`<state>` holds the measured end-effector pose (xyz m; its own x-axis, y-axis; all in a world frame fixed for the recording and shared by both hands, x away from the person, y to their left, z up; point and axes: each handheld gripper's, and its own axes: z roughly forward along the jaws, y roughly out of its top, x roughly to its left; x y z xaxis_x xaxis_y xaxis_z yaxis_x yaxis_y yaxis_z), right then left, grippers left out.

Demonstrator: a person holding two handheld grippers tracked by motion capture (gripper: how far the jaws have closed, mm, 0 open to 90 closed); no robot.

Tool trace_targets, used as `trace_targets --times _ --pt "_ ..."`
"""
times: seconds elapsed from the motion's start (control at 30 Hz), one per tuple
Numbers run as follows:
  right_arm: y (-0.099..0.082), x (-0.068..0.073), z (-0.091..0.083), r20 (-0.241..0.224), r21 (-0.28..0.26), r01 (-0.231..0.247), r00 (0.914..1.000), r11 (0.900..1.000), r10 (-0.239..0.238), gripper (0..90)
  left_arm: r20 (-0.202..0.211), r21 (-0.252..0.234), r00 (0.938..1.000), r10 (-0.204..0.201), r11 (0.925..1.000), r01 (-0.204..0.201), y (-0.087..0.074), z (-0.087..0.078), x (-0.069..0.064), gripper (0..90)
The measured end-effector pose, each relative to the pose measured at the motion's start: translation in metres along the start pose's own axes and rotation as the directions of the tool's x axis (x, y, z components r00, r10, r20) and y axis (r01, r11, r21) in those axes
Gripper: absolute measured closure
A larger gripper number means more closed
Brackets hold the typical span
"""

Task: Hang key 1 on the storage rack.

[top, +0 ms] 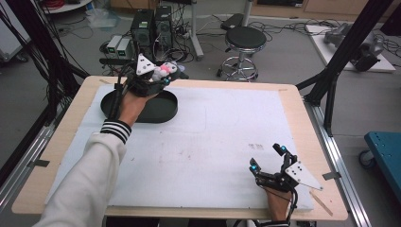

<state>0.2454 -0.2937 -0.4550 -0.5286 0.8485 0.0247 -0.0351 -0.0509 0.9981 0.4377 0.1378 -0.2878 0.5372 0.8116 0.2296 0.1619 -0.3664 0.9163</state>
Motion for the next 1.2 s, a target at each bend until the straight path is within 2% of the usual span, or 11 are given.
trace_targets --times 0.23,0.5,0.83,0.9,0.97,1.0,1.03,1.07,1.1,1.17,1.2 --pt "0.0 0.0 0.0 -0.001 -0.005 0.01 0.9999 0.9999 -0.01 0.6 0.009 0.016 0.9998 -0.016 0.9997 0.016 -0.007 0.004 -0.002 54.3" --pt "0.0 0.0 0.0 0.001 -0.003 0.01 1.0 0.9999 -0.01 0.5 0.015 0.055 0.9998 -0.016 0.9984 0.015 -0.027 0.007 -0.003 54.0" --pt "0.0 0.0 0.0 -0.001 -0.004 0.012 0.9999 0.9999 -0.012 0.5 0.033 0.085 0.9975 -0.062 0.9946 0.059 -0.039 0.011 0.002 50.2" --pt "0.0 0.001 0.0 -0.001 -0.005 0.012 0.9999 0.9999 -0.012 0.5 0.05 0.11 0.9958 -0.077 0.9913 0.071 -0.042 0.012 0.003 48.9" --pt "0.0 0.001 0.0 -0.001 -0.005 0.013 0.9999 0.9999 -0.013 0.6 0.097 0.134 0.9898 -0.104 0.9869 0.09 -0.045 0.013 0.006 45.8" --pt "0.0 0.001 0.0 -0.001 -0.005 0.015 0.9999 0.9999 -0.016 0.6 0.115 0.143 0.9864 -0.117 0.9846 0.1 -0.046 0.013 0.007 39.5" --pt "0.0 0.001 0.0 -0.001 -0.005 0.015 0.9999 0.9999 -0.016 0.6 0.122 0.16 0.9827 -0.139 0.9799 0.119 -0.047 0.014 0.007 39.5" --pt "0.0 0.001 0.0 -0.001 -0.005 0.015 0.9999 0.9999 -0.015 0.5 0.113 0.187 0.9805 -0.161 0.9726 0.138 -0.048 0.015 0.008 33.8" --pt "0.0 0.001 0.0 -0.001 -0.005 0.015 0.9999 0.9999 -0.015 0.6 0.075 0.223 0.9815 -0.176 0.9624 0.155 -0.048 0.015 0.008 26.7" --pt "0.0 0.001 0.0 -0.001 -0.005 0.016 0.9999 0.9999 -0.016 0.6 0.067 0.236 0.9834 -0.168 0.9603 0.148 -0.049 0.014 0.008 25.1" --pt "0.0 0.001 0.0 0.0 -0.003 0.018 0.9998 0.9998 -0.018 0.6 0.073 0.232 0.983 -0.169 0.9615 0.148 -0.049 0.013 0.009 18.7"
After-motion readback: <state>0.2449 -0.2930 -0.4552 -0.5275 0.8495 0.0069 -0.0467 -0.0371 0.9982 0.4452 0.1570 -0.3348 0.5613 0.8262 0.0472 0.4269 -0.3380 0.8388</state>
